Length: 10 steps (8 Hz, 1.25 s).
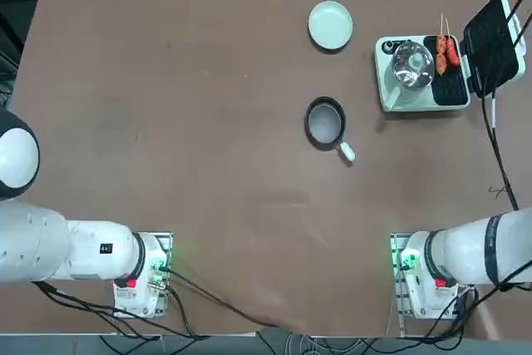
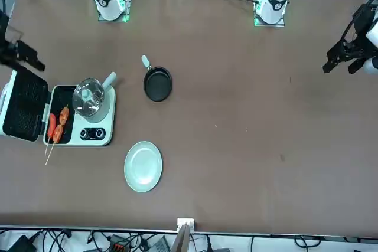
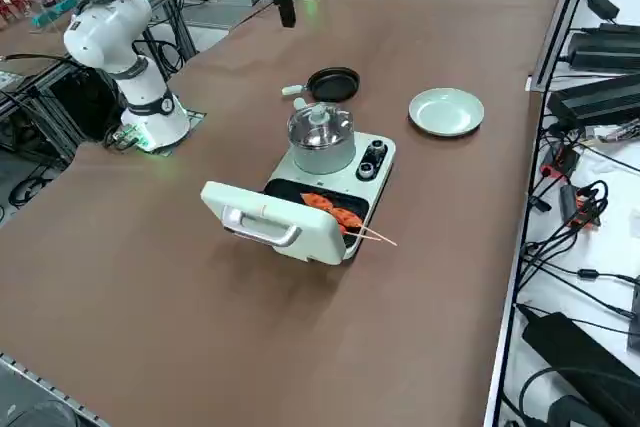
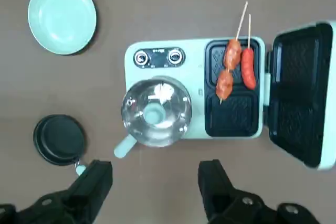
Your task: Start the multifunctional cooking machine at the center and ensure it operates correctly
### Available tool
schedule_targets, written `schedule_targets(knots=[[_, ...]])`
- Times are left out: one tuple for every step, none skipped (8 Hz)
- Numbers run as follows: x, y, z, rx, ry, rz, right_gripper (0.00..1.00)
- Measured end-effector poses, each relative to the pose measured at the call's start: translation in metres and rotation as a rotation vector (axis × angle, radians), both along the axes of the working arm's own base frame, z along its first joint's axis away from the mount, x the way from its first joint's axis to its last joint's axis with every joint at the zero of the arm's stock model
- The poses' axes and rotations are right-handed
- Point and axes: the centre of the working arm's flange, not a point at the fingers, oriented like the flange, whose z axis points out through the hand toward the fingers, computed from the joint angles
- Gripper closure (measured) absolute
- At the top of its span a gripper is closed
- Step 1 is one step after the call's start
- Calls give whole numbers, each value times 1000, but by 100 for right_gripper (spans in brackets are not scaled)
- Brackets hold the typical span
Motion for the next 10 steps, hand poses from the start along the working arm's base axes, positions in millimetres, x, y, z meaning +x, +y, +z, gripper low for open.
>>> schedule_targets(knots=[[-13, 5, 5, -6, 3, -23, 0], [-21, 17, 9, -14, 6, -36, 0], [-24, 30, 12, -24, 4, -26, 0], [-24, 36, 11, -30, 4, -13, 0], [-24, 37, 10, -31, 6, -11, 0], [-24, 38, 10, -32, 7, 1, 0], [-24, 39, 10, -34, 6, 16, 0], [-24, 40, 10, -35, 6, 23, 0], [-24, 40, 10, -35, 5, 25, 0], [-24, 40, 10, -35, 3, 26, 0]])
